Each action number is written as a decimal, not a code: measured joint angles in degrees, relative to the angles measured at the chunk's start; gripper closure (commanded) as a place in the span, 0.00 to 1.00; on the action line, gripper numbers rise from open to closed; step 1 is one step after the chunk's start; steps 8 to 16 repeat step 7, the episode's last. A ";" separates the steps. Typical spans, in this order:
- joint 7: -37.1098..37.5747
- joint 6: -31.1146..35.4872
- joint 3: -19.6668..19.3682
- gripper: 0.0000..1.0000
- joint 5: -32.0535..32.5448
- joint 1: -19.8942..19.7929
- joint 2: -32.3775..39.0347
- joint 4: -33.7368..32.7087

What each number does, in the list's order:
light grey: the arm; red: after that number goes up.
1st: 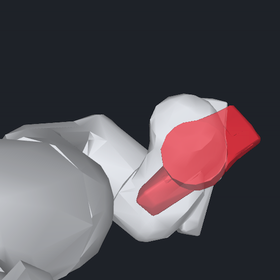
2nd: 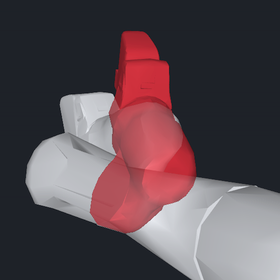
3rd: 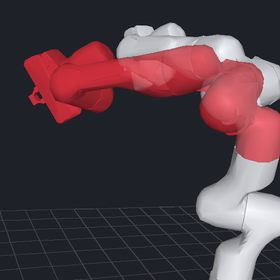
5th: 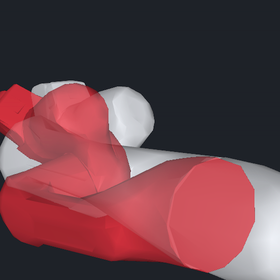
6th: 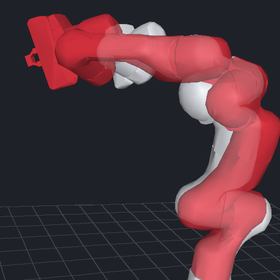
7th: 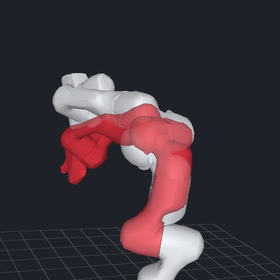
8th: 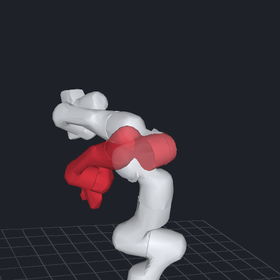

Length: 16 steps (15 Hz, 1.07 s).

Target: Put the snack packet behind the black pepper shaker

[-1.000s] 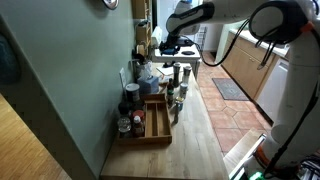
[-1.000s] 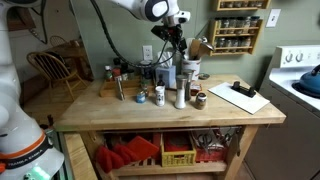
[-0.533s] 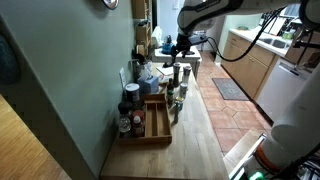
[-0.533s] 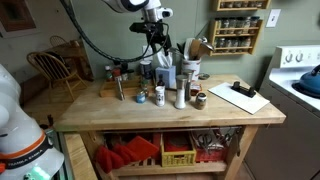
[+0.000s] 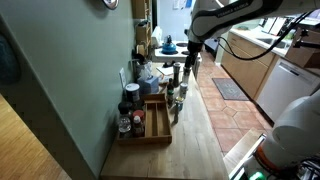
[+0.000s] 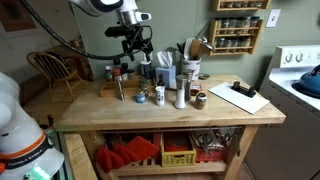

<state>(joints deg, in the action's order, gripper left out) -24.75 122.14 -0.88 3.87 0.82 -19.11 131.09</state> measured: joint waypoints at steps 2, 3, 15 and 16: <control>-1.13 0.02 0.02 0.00 0.23 0.28 -1.68 1.96; -1.36 0.02 0.02 0.00 0.27 0.28 -2.02 2.28; -1.56 0.04 0.02 0.00 0.32 0.28 -2.21 2.47; -1.56 0.04 0.02 0.00 0.32 0.28 -2.21 2.47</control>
